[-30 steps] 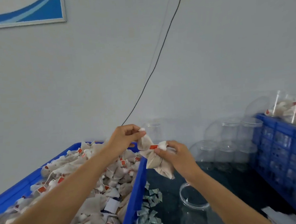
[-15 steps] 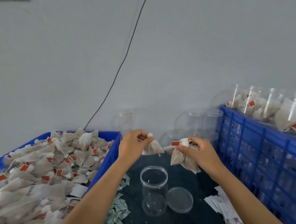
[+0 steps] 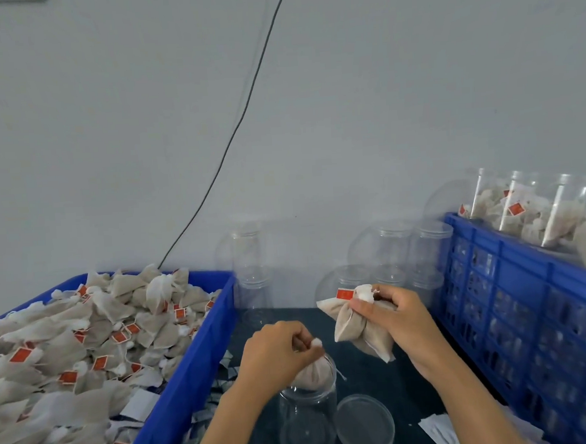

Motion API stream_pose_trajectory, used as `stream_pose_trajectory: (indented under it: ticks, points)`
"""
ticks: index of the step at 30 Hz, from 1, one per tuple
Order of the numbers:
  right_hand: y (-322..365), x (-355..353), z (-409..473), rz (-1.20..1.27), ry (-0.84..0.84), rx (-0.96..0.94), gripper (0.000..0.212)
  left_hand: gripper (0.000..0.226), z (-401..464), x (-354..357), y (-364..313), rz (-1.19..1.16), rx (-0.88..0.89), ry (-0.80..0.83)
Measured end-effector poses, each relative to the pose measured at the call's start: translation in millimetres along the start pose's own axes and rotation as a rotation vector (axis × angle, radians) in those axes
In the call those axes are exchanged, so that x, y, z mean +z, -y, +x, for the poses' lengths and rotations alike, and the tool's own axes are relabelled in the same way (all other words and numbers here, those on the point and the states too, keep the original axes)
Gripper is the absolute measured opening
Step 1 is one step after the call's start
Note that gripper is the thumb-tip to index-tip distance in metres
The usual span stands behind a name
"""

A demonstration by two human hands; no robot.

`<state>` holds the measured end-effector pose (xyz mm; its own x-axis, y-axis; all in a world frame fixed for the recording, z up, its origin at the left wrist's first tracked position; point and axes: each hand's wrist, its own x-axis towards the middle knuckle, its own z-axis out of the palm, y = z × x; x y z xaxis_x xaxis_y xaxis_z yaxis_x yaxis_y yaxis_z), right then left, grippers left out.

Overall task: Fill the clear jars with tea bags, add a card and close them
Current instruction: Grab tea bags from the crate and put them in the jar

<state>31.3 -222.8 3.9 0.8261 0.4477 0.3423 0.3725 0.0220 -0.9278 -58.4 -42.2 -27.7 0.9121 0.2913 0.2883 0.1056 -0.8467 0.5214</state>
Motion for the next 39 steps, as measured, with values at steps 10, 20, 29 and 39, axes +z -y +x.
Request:
stream_pose_trajectory:
  ticks: [10,20,29,39]
  points:
    - [-9.8,8.3,-1.7,0.098,0.113,0.034,0.029,0.028,1.5,-4.3,19.5,-0.348,0.168,-0.182]
    - [-17.3,31.3,-5.7,0.079,0.105,0.016,0.022,0.024,3.6,-7.1,13.0,-0.539,0.282,-0.054]
    - [-22.9,30.1,-4.5,0.060,-0.088,0.062,0.002,0.010,4.8,-6.5,28.6,-0.194,0.094,-0.131]
    - [-15.5,36.7,-7.1,-0.053,-0.086,-0.057,0.003,0.014,0.7,-11.8,19.8,-0.270,0.238,0.014]
